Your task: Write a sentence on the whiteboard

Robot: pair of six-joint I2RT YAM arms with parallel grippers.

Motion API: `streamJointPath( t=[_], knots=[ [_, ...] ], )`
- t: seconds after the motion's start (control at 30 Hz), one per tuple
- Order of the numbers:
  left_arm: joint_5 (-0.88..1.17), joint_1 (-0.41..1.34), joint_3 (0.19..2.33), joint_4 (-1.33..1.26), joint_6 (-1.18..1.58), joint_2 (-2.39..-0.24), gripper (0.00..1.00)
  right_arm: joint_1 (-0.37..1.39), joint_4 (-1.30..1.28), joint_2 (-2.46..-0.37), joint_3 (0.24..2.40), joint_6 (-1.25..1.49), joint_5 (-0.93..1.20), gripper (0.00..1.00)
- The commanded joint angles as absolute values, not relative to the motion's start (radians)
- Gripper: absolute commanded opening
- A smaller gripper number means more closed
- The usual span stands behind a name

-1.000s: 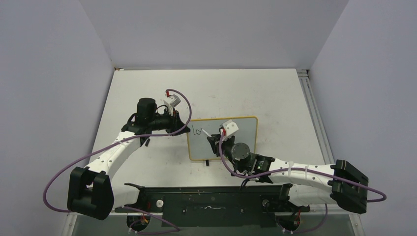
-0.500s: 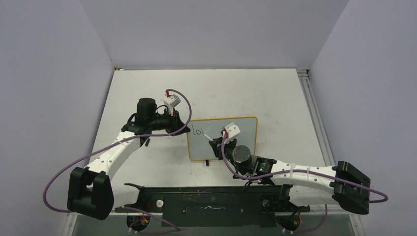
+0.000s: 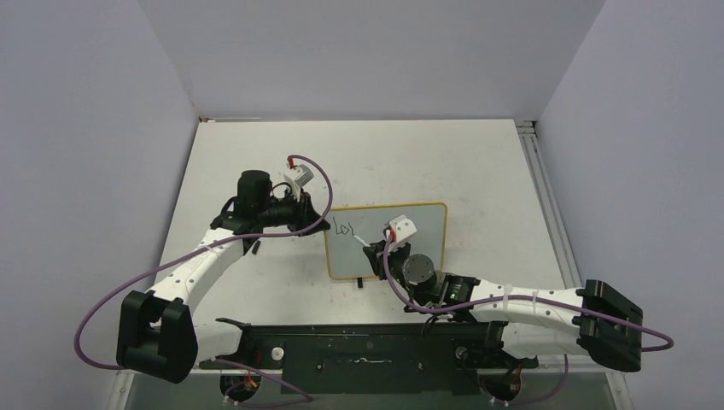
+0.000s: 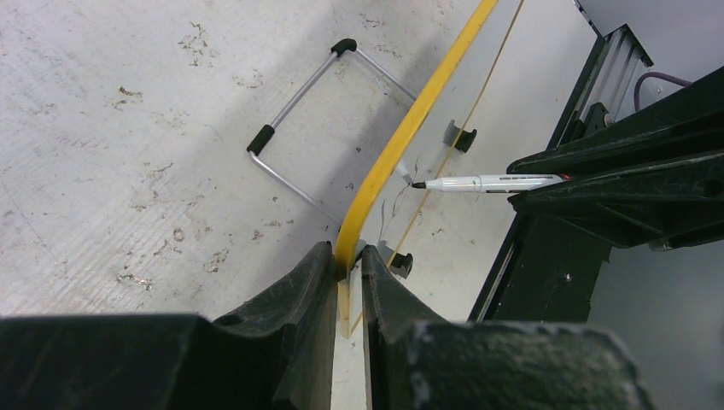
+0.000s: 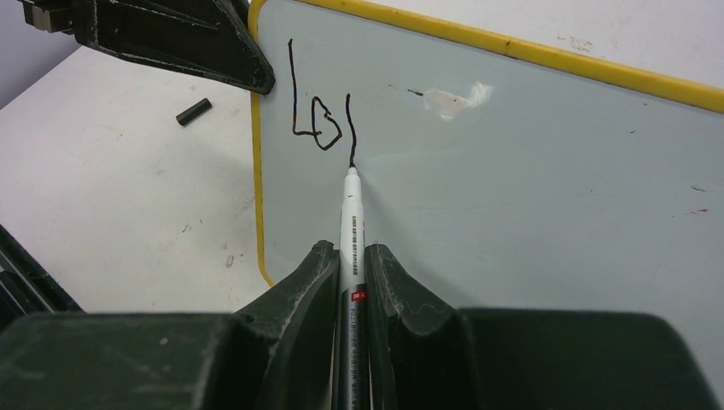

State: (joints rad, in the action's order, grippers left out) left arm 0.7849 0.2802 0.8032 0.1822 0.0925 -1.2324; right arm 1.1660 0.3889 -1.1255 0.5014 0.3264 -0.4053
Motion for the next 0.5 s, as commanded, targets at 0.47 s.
streamJointPath(
  t=[0.47],
  knots=[
    [0.779, 0.281, 0.816, 0.182, 0.081, -1.21, 0.0, 1.166, 0.49, -1.104, 0.543, 0.248, -0.53, 0.05]
  ],
)
